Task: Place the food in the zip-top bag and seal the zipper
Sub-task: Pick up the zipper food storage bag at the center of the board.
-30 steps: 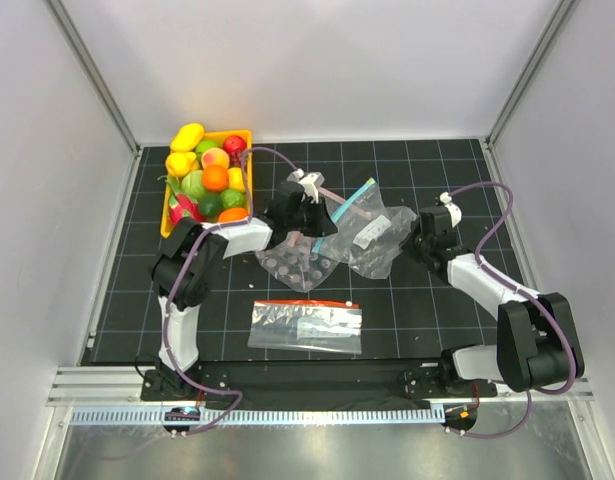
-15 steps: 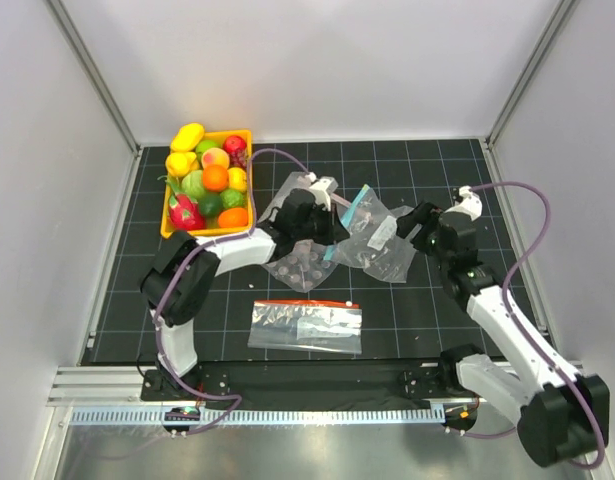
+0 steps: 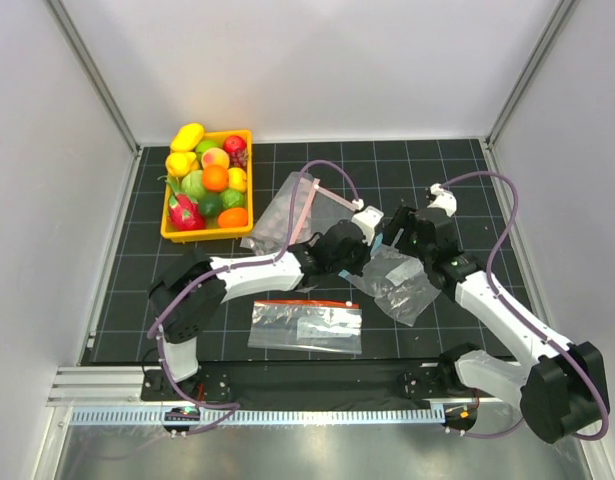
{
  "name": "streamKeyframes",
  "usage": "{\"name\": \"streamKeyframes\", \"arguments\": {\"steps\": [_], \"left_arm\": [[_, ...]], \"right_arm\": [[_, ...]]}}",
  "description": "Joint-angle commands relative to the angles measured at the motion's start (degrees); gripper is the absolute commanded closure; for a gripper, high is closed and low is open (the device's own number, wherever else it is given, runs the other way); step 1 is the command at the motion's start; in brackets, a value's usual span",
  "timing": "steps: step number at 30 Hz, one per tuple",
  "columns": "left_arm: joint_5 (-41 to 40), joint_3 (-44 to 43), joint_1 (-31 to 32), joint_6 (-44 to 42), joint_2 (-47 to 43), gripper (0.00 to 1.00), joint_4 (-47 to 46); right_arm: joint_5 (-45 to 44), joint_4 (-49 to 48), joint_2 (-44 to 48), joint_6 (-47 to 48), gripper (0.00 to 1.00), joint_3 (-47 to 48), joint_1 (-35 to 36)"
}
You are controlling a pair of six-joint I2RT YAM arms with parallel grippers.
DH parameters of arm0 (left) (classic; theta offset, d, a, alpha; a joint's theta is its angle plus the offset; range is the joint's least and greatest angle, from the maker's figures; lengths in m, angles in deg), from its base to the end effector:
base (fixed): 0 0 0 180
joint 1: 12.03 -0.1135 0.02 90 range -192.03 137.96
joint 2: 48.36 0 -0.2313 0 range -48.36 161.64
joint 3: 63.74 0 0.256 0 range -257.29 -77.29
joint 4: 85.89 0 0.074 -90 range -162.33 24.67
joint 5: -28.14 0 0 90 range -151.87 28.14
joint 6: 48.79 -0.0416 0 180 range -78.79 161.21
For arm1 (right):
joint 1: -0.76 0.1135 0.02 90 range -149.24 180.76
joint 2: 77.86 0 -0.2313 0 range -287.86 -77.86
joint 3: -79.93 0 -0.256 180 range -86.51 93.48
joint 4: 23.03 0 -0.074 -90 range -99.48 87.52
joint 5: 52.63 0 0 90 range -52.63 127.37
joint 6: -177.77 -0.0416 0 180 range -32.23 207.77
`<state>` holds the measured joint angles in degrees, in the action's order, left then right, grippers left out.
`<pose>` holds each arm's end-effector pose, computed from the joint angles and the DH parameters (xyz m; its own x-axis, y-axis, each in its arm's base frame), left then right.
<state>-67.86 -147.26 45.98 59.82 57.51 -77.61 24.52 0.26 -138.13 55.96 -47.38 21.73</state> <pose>0.2258 -0.3533 0.1799 -0.5098 0.2170 -0.8325 0.6681 0.7095 -0.2241 0.2437 0.0835 0.2218 -0.4971 0.3598 -0.7896 0.1075 0.9285 0.3555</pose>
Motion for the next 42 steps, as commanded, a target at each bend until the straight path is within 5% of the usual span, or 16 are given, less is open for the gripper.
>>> {"name": "streamKeyframes", "arguments": {"steps": [1,20,31,42], "left_arm": [[-5.2,-1.3,0.4,-2.6,-3.1,1.0,0.2],[-12.1,1.4,2.1,-3.1,-10.1,1.0,0.0],[-17.9,-0.1,6.4,-11.0,-17.5,1.0,5.1],[-26.3,-9.6,12.5,-17.6,-6.7,1.0,13.7]], "right_arm": [[-0.3,0.7,-0.7,-0.3,0.27,3.4,0.2],[2.5,1.2,4.7,-2.7,0.25,2.4,0.2],[11.7,-5.1,-2.0,-4.8,0.25,1.5,0.2],[17.3,-8.5,-6.4,-5.4,0.26,1.0,-0.4]]}}
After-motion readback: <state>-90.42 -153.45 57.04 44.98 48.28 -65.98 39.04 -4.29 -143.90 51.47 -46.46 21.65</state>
